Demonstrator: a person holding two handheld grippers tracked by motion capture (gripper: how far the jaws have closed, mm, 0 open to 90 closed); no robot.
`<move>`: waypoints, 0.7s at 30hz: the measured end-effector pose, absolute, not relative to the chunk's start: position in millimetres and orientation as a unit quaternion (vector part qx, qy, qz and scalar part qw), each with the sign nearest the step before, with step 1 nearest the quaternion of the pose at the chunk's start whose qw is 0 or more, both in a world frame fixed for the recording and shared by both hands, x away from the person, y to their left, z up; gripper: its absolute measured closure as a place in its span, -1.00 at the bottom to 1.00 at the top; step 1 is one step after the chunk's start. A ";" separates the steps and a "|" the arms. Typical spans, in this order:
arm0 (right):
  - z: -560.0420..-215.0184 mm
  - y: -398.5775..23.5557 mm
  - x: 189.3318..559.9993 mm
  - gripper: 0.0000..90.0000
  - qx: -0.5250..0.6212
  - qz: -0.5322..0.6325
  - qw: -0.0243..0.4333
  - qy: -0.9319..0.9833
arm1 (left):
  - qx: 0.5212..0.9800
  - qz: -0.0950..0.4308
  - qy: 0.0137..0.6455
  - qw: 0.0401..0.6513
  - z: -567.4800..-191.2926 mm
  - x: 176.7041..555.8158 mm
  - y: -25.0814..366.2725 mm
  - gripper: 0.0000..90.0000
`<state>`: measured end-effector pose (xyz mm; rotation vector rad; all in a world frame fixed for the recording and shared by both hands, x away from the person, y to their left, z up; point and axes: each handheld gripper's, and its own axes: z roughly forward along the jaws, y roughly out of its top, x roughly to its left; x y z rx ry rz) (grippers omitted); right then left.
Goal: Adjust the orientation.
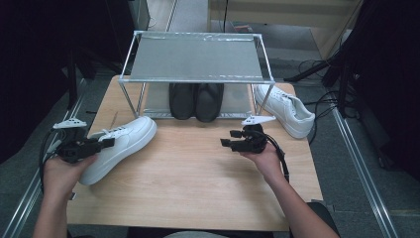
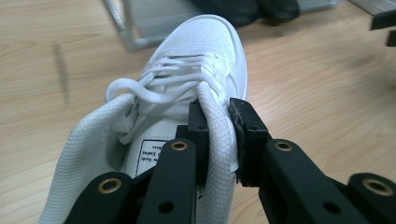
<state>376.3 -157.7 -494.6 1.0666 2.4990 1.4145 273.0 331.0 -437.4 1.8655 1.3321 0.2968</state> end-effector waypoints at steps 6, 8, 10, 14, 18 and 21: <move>-494.7 -159.9 375.2 -0.09 0.351 0.458 0.038 0.816 | 0.755 0.105 0.498 0.413 -434.0 275.9 308.8 0.78; -495.1 -161.1 374.5 -0.09 0.353 0.458 0.038 0.815 | 0.760 0.100 0.489 0.415 -433.5 277.7 301.3 0.78; -495.3 -162.4 374.1 -0.09 0.355 0.455 0.038 0.816 | 0.765 0.095 0.479 0.420 -433.2 280.1 292.9 0.78; -495.3 -166.1 372.3 -0.09 0.360 0.451 0.039 0.816 | 0.776 0.085 0.460 0.423 -431.8 284.7 278.6 0.78; -496.2 -171.1 369.6 -0.09 0.364 0.455 0.044 0.811 | 0.784 0.073 0.442 0.429 -431.2 289.5 265.5 0.78; -496.0 -175.4 366.8 -0.09 0.368 0.455 0.047 0.809 | 0.790 0.066 0.431 0.432 -432.0 294.2 256.6 0.77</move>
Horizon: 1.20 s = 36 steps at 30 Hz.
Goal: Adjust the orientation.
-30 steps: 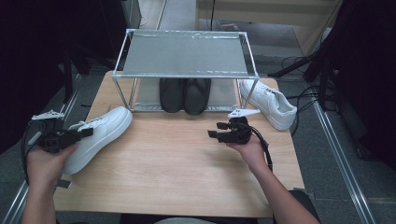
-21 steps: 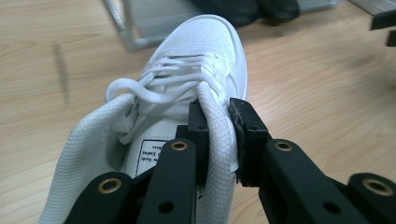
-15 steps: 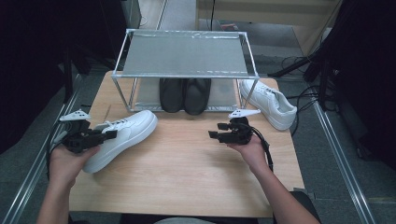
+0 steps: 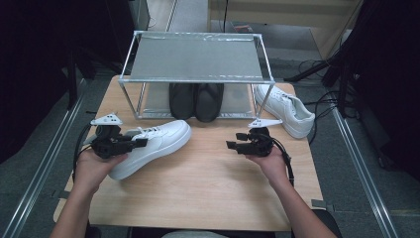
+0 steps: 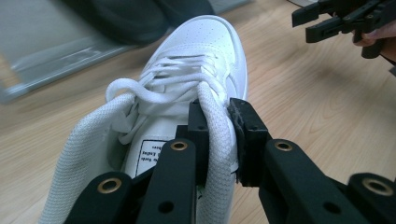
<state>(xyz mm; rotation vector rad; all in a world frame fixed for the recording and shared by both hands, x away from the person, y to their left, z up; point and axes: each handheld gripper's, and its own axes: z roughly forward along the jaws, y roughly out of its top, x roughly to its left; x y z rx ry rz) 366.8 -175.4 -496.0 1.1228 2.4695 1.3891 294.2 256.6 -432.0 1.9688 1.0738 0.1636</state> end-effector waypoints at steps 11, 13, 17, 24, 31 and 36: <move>-497.3 -189.3 357.7 -0.09 0.385 0.450 0.060 0.804 | 0.810 0.042 0.379 0.446 -432.5 304.7 217.8 0.78; -497.5 -192.5 356.1 -0.09 0.388 0.450 0.062 0.802 | 0.812 0.037 0.371 0.449 -432.6 306.3 211.0 0.77; -497.4 -198.5 352.4 -0.09 0.397 0.451 0.066 0.796 | 0.821 0.031 0.349 0.450 -434.9 309.1 192.3 0.78; -497.4 -206.0 346.9 -0.09 0.406 0.453 0.072 0.791 | 0.837 0.013 0.324 0.441 -445.2 311.8 160.0 0.77; -498.0 -205.8 342.3 -0.09 0.406 0.452 0.074 0.791 | 0.852 -0.008 0.304 0.425 -461.2 312.2 139.1 0.75; -497.4 -203.7 340.3 -0.09 0.400 0.452 0.074 0.793 | 0.846 -0.026 0.305 0.437 -465.1 311.6 145.6 0.66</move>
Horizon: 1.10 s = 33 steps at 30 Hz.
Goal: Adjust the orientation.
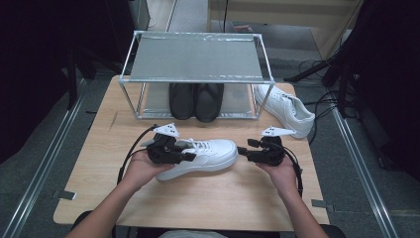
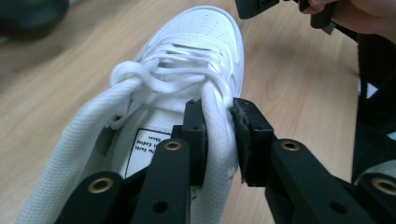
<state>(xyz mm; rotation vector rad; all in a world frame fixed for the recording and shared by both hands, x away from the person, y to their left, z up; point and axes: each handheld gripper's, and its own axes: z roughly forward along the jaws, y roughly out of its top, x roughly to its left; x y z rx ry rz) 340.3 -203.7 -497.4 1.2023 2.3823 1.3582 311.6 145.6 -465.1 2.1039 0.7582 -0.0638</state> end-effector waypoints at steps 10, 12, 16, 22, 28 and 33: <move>-497.3 -198.5 338.2 -0.09 0.392 0.453 0.073 0.798 | 0.849 -0.002 0.308 0.430 -454.7 313.1 158.5 0.47; -496.9 -197.5 337.6 -0.09 0.391 0.453 0.072 0.798 | 0.849 -0.004 0.309 0.428 -452.9 313.6 161.5 0.40; -495.5 -194.7 335.2 -0.09 0.387 0.454 0.076 0.799 | 0.849 0.001 0.312 0.426 -449.4 313.3 167.4 0.28; -494.6 -190.9 331.9 -0.09 0.382 0.456 0.072 0.800 | 0.848 0.014 0.338 0.407 -447.3 318.2 182.3 0.26; -493.3 -186.3 328.6 -0.06 0.374 0.458 0.070 0.804 | 0.844 0.022 0.346 0.409 -447.9 322.4 197.3 0.41; -493.4 -182.2 325.8 -0.06 0.370 0.456 0.065 0.807 | 0.844 0.044 0.353 0.400 -447.9 326.0 210.5 0.75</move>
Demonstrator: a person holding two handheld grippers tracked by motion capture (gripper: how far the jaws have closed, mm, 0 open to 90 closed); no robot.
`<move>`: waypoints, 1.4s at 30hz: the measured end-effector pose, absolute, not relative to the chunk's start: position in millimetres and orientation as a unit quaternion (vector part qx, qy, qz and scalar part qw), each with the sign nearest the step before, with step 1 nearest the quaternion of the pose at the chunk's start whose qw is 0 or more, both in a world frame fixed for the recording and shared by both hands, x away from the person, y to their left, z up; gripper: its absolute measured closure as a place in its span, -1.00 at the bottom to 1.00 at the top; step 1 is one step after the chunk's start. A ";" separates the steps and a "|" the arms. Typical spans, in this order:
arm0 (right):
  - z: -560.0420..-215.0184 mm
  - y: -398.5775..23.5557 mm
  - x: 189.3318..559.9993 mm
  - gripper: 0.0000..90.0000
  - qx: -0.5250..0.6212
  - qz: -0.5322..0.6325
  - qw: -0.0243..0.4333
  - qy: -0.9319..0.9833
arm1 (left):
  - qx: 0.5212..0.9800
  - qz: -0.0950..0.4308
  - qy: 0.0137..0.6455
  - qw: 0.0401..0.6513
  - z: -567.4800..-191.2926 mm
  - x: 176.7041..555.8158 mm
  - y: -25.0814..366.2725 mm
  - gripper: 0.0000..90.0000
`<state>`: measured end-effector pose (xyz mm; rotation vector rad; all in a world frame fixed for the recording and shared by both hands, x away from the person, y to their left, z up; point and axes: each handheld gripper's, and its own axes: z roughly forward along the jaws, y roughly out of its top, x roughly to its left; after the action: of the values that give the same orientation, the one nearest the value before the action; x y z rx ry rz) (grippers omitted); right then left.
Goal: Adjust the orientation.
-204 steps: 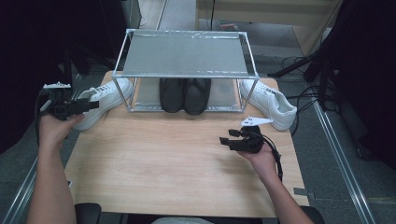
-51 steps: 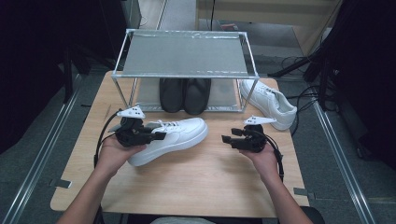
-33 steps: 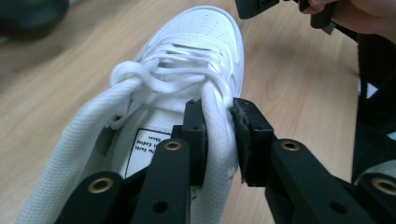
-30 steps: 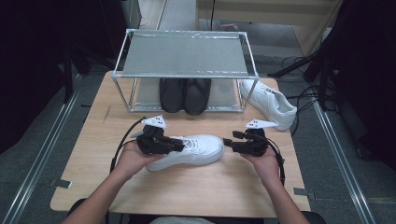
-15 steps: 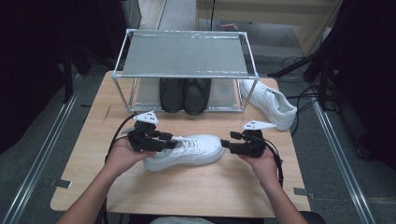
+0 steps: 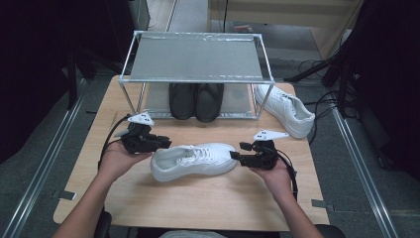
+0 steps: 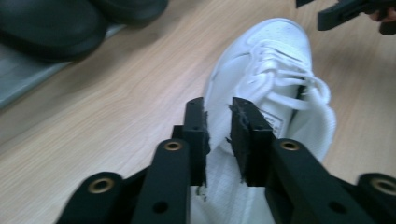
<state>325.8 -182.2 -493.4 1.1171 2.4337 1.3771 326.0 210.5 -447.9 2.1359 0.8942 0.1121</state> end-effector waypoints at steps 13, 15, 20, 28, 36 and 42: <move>-495.5 -170.8 317.1 0.14 0.350 0.453 0.054 0.818 | 0.830 0.025 0.389 0.398 -472.8 344.0 229.7 0.94; -496.3 -169.2 315.5 0.25 0.349 0.454 0.048 0.819 | 0.830 0.024 0.392 0.396 -476.1 345.3 230.8 0.94; -496.8 -166.3 313.1 0.57 0.340 0.452 0.051 0.823 | 0.837 0.014 0.388 0.386 -482.3 347.1 226.7 0.94; -501.3 -156.7 311.3 1.00 0.319 0.431 0.018 0.844 | 0.848 0.007 0.378 0.373 -486.9 347.4 219.2 0.95; -505.7 -157.7 314.6 1.00 0.327 0.446 0.019 0.833 | 0.857 -0.003 0.370 0.358 -491.9 346.4 211.9 0.95; -505.9 -156.0 316.3 1.00 0.330 0.447 0.024 0.831 | 0.855 -0.017 0.371 0.362 -496.1 344.2 210.1 0.96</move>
<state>316.3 -156.0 -505.9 1.0224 2.5716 1.3819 344.2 210.1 -496.1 2.2027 0.9547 -0.0433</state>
